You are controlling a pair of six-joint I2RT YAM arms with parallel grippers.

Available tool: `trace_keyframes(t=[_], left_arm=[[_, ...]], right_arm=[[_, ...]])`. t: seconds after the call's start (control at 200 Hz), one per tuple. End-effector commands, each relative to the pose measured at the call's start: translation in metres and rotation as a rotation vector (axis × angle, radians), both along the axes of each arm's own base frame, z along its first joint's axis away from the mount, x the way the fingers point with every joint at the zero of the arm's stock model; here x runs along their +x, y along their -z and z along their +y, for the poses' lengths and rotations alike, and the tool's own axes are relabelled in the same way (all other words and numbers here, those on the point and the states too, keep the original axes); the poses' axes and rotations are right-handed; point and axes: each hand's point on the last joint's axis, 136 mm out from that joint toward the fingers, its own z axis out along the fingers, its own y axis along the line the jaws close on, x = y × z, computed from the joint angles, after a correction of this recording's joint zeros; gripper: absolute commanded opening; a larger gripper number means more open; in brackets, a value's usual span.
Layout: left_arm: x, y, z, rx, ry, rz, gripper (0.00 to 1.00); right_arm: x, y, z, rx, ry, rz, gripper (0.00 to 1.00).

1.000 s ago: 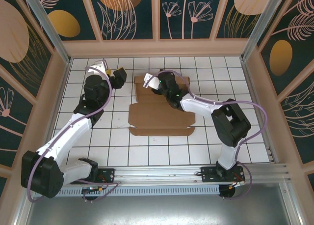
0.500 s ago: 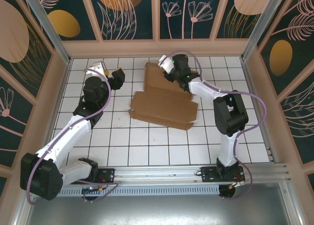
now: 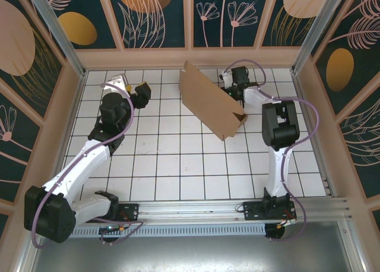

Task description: Fold the paper box

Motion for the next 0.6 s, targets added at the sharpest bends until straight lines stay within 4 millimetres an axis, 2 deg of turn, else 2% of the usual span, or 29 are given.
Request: trace_keyframes(t=[0.0,0.08,0.175,0.25,0.355,0.505,0.596], left_arm=[[-0.001,-0.008,0.004,-0.028,-0.009,-0.017,0.71],[-0.001,-0.009,0.005,-0.037,-0.014,-0.019,0.71],[-0.002,-0.01,0.004,-0.047,-0.008,-0.018,0.71],[-0.002,-0.011,0.003,-0.055,-0.004,-0.017,0.71],[-0.003,-0.012,0.004,-0.057,-0.009,-0.018,0.71],[-0.005,-0.015,0.005,-0.061,-0.012,-0.025,0.71],[-0.004,-0.014,0.006,-0.064,-0.014,-0.022,0.71]], right_arm=[[-0.021,0.006,0.009,0.087,0.065,0.115,0.41],[-0.035,0.007,0.012,0.161,0.104,0.107,0.45],[-0.046,0.013,0.008,0.223,0.212,0.177,0.53],[-0.057,0.011,0.007,0.277,0.284,0.207,0.57],[-0.077,-0.003,0.001,0.377,0.411,0.196,0.63],[-0.108,-0.03,0.008,0.535,0.44,0.183,0.71],[-0.118,-0.041,-0.003,0.564,0.462,0.147,0.72]])
